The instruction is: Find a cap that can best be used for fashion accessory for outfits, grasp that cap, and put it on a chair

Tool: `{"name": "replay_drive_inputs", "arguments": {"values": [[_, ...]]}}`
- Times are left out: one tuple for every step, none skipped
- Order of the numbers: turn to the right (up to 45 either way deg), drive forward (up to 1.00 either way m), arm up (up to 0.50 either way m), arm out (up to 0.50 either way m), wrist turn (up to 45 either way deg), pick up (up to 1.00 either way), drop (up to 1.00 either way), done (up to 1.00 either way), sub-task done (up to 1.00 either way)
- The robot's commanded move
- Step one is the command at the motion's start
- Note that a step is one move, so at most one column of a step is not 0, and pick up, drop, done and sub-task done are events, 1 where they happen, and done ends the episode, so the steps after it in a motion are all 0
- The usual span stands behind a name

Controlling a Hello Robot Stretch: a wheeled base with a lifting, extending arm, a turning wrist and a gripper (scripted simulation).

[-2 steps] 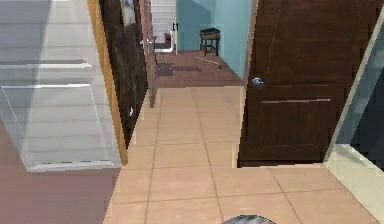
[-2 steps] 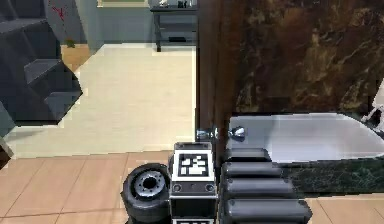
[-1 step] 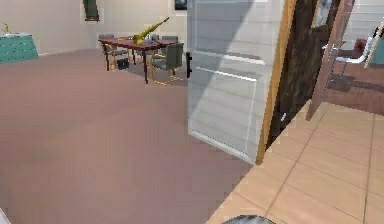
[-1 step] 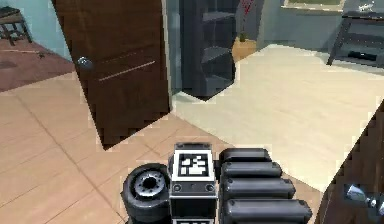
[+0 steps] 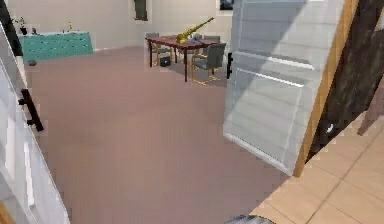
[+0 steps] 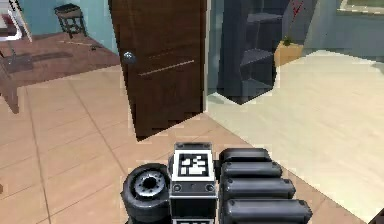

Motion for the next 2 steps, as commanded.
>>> {"name": "replay_drive_inputs", "arguments": {"values": [[0.0,1.0,0.0,0.0,0.0,0.0,0.0,0.0,0.0],[-3.0,0.0,0.0,0.0,0.0,0.0,0.0,0.0,0.0]]}}
